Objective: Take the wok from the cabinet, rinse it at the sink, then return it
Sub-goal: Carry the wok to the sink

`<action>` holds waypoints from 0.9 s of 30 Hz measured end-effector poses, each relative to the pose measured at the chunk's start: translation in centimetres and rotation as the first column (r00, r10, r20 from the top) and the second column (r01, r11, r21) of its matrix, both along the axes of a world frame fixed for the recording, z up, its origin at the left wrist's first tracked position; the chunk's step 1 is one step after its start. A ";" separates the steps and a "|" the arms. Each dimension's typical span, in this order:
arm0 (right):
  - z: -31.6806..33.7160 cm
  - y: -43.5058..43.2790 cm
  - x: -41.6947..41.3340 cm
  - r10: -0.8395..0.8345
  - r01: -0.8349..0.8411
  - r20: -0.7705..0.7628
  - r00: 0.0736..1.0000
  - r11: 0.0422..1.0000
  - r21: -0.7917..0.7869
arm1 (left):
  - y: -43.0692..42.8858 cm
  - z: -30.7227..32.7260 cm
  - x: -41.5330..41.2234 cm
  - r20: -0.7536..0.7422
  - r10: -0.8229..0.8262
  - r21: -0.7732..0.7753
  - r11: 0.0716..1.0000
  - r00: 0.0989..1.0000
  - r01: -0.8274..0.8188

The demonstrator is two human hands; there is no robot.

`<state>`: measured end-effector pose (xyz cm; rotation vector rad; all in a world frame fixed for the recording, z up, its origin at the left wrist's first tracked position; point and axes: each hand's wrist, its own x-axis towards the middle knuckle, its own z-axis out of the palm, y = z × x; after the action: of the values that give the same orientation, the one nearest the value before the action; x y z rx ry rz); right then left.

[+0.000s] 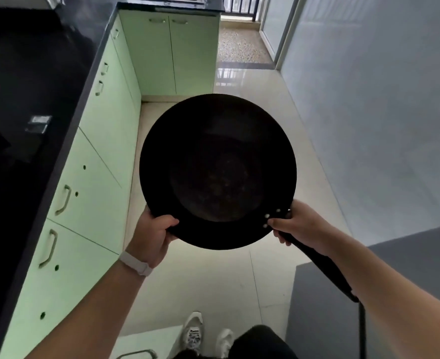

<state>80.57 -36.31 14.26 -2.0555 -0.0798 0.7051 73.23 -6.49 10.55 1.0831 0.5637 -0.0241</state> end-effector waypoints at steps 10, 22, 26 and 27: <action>-3.9 -4.0 10.5 -0.006 0.015 -0.089 0.996 0.995 0.099 | -3.8 -0.5 9.9 -0.033 -0.021 0.079 0.997 0.999 0.023; -0.9 -8.2 24.9 0.118 -0.098 -0.084 0.989 0.972 0.213 | -9.2 4.1 20.4 -0.006 0.106 0.134 0.985 0.994 -0.104; 0.0 -6.9 28.9 0.130 -0.114 -0.065 0.989 0.971 0.209 | -8.1 4.6 23.9 0.038 0.116 0.125 0.985 0.993 -0.120; 0.1 -6.5 30.0 0.131 -0.116 -0.062 0.989 0.972 0.205 | -7.6 4.5 24.9 0.043 0.118 0.128 0.984 0.992 -0.122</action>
<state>110.53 -42.79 14.33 -1.8410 -0.2288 0.8164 98.10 -14.13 15.08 1.1720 0.6044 0.1382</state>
